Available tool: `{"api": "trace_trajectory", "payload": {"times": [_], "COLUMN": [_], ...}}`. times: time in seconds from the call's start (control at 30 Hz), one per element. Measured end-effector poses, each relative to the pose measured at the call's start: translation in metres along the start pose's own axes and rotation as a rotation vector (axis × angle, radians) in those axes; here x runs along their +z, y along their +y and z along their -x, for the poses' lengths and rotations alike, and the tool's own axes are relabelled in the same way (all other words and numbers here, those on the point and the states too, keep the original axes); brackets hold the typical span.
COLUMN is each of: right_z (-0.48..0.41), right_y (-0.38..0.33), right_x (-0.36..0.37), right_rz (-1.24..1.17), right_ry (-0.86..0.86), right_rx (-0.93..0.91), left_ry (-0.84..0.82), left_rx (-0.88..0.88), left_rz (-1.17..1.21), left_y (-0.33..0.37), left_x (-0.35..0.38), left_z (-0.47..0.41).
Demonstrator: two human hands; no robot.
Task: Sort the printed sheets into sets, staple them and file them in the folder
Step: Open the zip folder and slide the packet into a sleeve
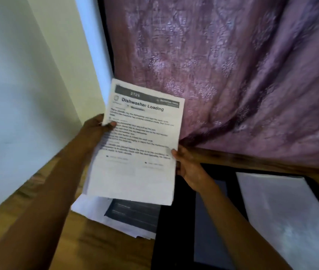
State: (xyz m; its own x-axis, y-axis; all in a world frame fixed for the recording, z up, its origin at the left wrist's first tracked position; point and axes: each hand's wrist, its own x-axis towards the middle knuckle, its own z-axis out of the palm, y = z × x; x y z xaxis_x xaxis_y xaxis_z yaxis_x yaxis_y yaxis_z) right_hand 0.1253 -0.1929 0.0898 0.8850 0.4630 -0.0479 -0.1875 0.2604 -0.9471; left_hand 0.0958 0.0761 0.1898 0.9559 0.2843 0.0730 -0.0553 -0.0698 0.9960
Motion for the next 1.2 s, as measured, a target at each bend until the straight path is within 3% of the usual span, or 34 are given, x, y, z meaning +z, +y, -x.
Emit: {"api": "trace_trajectory", "payload": {"times": [0.23, 0.33, 0.43, 0.5, 0.57, 0.73, 0.97, 1.2], "right_z": [0.054, 0.079, 0.103, 0.120, 0.135, 0.169, 0.200, 0.202], "right_y": [-0.001, -0.005, -0.012, -0.011, -0.008, -0.003, -0.004, -0.018], "right_x": [-0.098, -0.131, -0.163, -0.184, -0.202, -0.241, -0.277, -0.281], "right_rz": [0.087, 0.142, 0.201, 0.289, 0.446, 0.688, 0.684, 0.468], "right_ry": [0.296, 0.396, 0.453, 0.455, 0.467, 0.470, 0.523, 0.420], "right_rx": [-0.060, -0.093, -0.130, -0.142, -0.160, -0.096, -0.097, 0.038], "left_ry": [-0.301, -0.376, -0.561, -0.607, -0.542, -0.399, -0.356, -0.517], "left_rx": [-0.267, -0.369, -0.501, -0.583, -0.680, -0.691, -0.680, -0.344], "left_rz": [0.253, 0.471, 0.773, 0.717, 0.612, 0.602, 0.630, 0.269], "left_y": [-0.039, -0.056, -0.079, -0.089, -0.104, -0.113, -0.131, -0.135], "left_x": [0.129, 0.166, 0.202, 0.228, 0.252, 0.314, 0.355, 0.399], "left_z": [0.026, 0.040, 0.060, 0.073, 0.082, 0.106, 0.145, 0.173]}}
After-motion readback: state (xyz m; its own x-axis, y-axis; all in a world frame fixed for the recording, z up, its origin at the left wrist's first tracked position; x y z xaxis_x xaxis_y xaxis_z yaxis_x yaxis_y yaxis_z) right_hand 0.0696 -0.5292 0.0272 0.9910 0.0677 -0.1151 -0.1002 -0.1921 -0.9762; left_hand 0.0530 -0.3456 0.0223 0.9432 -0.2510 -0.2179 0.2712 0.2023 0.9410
